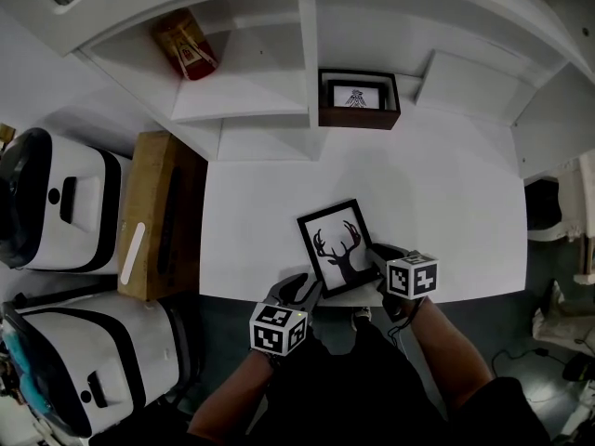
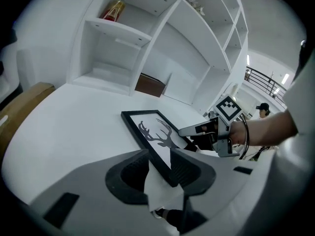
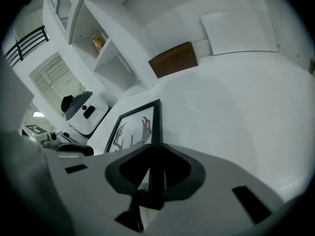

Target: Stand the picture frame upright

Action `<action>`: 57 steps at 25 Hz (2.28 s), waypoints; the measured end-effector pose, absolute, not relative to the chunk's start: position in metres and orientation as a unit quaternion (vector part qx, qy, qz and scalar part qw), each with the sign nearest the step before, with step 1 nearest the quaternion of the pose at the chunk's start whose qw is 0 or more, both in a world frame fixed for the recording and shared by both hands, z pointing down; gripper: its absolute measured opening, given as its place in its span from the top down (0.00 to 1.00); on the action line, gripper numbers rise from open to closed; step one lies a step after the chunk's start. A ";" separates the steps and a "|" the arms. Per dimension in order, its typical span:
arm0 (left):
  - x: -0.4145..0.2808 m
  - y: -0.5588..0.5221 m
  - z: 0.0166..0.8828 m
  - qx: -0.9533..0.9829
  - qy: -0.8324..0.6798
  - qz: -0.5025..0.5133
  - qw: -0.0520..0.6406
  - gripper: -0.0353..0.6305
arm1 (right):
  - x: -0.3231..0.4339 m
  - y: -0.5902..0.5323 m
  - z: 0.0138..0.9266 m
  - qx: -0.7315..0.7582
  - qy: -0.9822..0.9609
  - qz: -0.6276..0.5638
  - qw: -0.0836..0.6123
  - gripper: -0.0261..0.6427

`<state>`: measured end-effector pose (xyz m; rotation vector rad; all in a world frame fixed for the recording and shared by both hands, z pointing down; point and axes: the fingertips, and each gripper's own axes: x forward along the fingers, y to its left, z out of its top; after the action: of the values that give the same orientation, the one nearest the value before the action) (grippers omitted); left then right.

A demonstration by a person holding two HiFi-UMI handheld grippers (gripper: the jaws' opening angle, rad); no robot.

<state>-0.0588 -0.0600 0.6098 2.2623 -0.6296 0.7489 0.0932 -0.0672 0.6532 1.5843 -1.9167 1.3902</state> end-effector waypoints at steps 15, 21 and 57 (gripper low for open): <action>-0.044 -0.078 0.640 0.821 -0.269 0.260 0.432 0.69 | 0.097 -0.069 0.654 0.522 -0.660 0.531 0.099 0.87; -0.027 -0.089 0.637 0.816 -0.262 0.237 0.457 0.69 | 0.096 -0.070 0.653 0.501 -0.662 0.552 0.082 0.87; -0.013 -0.099 0.575 0.824 -0.140 0.077 0.544 0.89 | 0.088 -0.073 0.633 0.452 -0.683 0.574 -0.031 0.76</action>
<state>-0.0135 -0.0989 0.5751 1.9546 -0.3325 0.1823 0.0879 -0.0727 0.6328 1.4473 -2.1881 1.8380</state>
